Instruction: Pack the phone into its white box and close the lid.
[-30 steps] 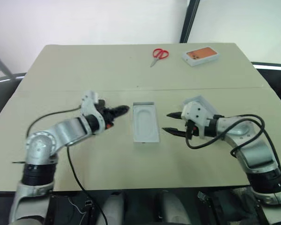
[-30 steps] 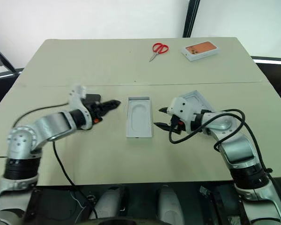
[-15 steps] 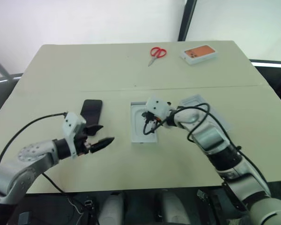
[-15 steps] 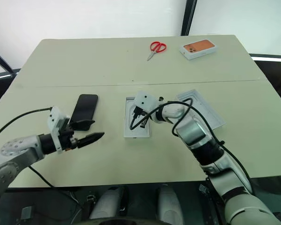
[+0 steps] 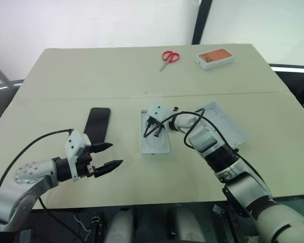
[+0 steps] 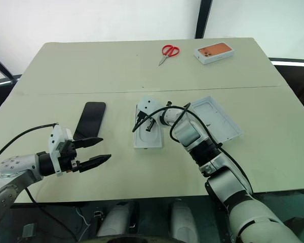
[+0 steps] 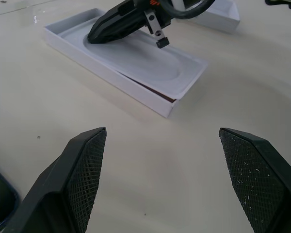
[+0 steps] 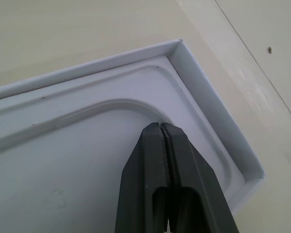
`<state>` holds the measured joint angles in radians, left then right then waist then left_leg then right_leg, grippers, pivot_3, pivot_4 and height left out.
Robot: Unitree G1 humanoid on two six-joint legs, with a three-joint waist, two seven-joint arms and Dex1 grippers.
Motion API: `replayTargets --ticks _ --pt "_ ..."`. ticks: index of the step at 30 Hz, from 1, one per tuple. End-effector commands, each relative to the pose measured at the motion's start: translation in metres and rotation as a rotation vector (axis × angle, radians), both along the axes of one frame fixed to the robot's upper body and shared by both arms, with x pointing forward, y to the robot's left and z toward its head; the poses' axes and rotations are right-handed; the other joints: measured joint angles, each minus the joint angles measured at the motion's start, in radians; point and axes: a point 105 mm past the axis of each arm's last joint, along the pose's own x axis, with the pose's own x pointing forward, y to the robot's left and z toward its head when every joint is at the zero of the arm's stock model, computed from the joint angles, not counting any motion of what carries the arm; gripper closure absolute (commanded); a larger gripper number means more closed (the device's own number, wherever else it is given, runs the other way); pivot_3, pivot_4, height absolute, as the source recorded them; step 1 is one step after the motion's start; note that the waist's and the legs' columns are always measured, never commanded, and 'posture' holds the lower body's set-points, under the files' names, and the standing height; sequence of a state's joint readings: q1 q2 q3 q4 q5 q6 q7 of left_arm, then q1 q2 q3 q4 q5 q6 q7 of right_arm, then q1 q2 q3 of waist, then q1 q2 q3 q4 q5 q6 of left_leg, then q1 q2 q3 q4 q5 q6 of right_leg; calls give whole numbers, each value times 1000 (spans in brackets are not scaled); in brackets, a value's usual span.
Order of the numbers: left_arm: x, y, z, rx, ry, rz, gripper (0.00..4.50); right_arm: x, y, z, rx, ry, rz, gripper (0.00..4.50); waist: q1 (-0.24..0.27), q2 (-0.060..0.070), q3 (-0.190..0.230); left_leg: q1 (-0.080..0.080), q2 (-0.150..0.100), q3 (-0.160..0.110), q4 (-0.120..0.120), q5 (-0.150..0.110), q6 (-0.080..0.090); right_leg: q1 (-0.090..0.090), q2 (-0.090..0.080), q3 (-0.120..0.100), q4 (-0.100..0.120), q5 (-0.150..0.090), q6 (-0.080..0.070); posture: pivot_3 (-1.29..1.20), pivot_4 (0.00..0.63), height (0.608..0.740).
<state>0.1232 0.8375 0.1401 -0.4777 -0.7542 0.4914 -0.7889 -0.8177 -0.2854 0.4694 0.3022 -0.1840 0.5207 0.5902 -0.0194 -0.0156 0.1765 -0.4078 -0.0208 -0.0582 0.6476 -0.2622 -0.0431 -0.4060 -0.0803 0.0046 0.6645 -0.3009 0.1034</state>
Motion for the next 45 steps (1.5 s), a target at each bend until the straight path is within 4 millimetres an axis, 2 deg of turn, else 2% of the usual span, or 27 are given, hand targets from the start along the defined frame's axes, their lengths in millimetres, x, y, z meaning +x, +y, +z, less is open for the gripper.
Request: replayTargets --ticks 1,9,13,16,19,20,22,24,26,29,31,36,40,45 --pt "-1 -3 8 -3 -36 -8 583 5 5 10 -7 -73 10 4446 0 0 0 0 0 0 0 0 0 0 0 0 0 0 0 0 150 740" --pt "0 -13 8 -40 -31 -10 583 0 7 14 9 -126 51 4446 0 0 0 0 0 0 0 0 0 0 0 0 0 0 0 0 150 740" --pt "5 -8 9 -51 -34 44 583 -23 7 31 61 -147 169 4446 1 0 0 0 0 0 0 0 0 0 0 0 0 0 0 0 150 740" --pt "17 5 9 -70 7 151 583 -49 12 45 132 -161 290 4446 4 0 0 0 0 0 0 0 0 0 0 0 0 0 0 0 150 740" --pt "41 35 13 -154 58 381 583 -58 19 51 192 -137 297 4446 -1 0 0 1 1 -1 1 0 0 1 1 -1 1 0 0 0 150 740" --pt "52 48 18 -187 61 470 60 -58 26 48 200 -123 286 4500 -1 0 0 1 1 -1 1 0 0 1 1 0 2 0 0 0 150 740" --pt "66 66 23 -186 66 605 12 -58 36 44 205 -101 272 4500 0 -1 0 2 1 -2 1 0 0 1 2 -1 2 0 0 0 150 740" --pt "73 75 22 -154 93 676 12 -57 42 41 206 -87 261 4500 -1 -1 0 1 0 -2 1 0 0 0 2 -1 3 0 0 0 150 740" --pt "80 85 18 -128 186 737 12 -56 53 40 208 -77 249 4500 0 -1 0 1 0 -2 1 0 0 0 2 -1 2 0 0 0 150 740" --pt "91 98 23 -213 282 806 12 -55 68 38 209 -64 248 4500 0 -1 -1 1 -1 -2 2 1 -1 0 2 -1 3 0 0 0 150 740" --pt "93 104 12 -163 418 828 12 -52 84 31 192 -23 236 4500 -1 -1 -1 1 -1 -2 2 1 -1 0 2 -1 3 0 0 0 150 740" --pt "92 105 -1 -106 556 809 12 -51 108 16 162 57 247 4500 -16 -2 -1 0 -2 -2 0 4 -8 -2 2 -1 3 0 0 0 150 740" --pt "92 104 -6 -114 588 794 12 -52 120 11 154 64 268 4500 -23 -2 -1 0 -2 -2 0 6 -10 -2 1 -1 4 0 0 0 150 740" --pt "94 104 -5 -149 579 789 12 -51 124 11 162 63 271 4500 -23 -2 -1 0 -1 -2 0 6 -11 -2 1 -1 4 0 0 0 150 740"
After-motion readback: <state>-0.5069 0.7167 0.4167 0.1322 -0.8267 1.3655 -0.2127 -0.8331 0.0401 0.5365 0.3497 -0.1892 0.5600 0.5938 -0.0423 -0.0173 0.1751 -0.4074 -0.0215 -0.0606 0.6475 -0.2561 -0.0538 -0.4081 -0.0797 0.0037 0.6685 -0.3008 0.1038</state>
